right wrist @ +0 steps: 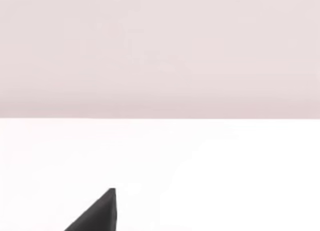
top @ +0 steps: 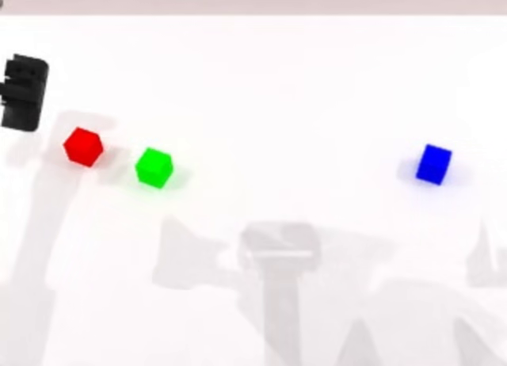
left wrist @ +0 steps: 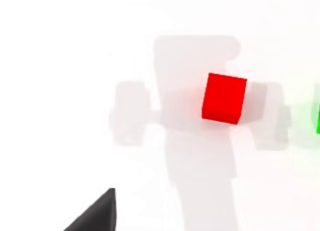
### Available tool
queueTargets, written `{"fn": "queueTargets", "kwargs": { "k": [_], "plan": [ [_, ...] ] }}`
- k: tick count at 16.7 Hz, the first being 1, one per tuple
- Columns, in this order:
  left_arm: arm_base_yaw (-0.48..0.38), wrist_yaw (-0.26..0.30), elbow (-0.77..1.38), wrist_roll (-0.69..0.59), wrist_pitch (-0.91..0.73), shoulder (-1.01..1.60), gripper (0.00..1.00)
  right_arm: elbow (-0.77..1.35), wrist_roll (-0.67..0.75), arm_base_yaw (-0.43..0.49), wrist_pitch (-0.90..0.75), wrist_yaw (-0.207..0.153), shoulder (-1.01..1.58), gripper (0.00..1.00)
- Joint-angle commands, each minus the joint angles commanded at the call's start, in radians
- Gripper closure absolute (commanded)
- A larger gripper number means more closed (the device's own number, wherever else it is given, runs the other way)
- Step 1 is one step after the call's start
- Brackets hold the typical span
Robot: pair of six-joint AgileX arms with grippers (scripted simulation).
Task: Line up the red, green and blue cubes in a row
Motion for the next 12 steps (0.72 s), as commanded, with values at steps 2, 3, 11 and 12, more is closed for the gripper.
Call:
{"fn": "queueTargets", "kwargs": {
  "k": [2, 3, 11, 12],
  "plan": [
    [-0.007, -0.003, 0.188, 0.030, -0.125, 0.238, 0.00, 0.000, 0.000, 0.000, 0.000, 0.000, 0.000, 0.00],
    [-0.011, -0.005, 0.278, 0.044, -0.185, 0.347, 0.00, 0.000, 0.000, 0.000, 0.000, 0.000, 0.000, 0.00],
    [-0.027, -0.012, 0.833, 0.123, -0.523, 0.948, 0.00, 0.000, 0.000, 0.000, 0.000, 0.000, 0.000, 0.00],
    [-0.028, -0.011, 0.878, 0.129, -0.544, 0.991, 0.00, 0.000, 0.000, 0.000, 0.000, 0.000, 0.000, 0.00]
  ]
}}
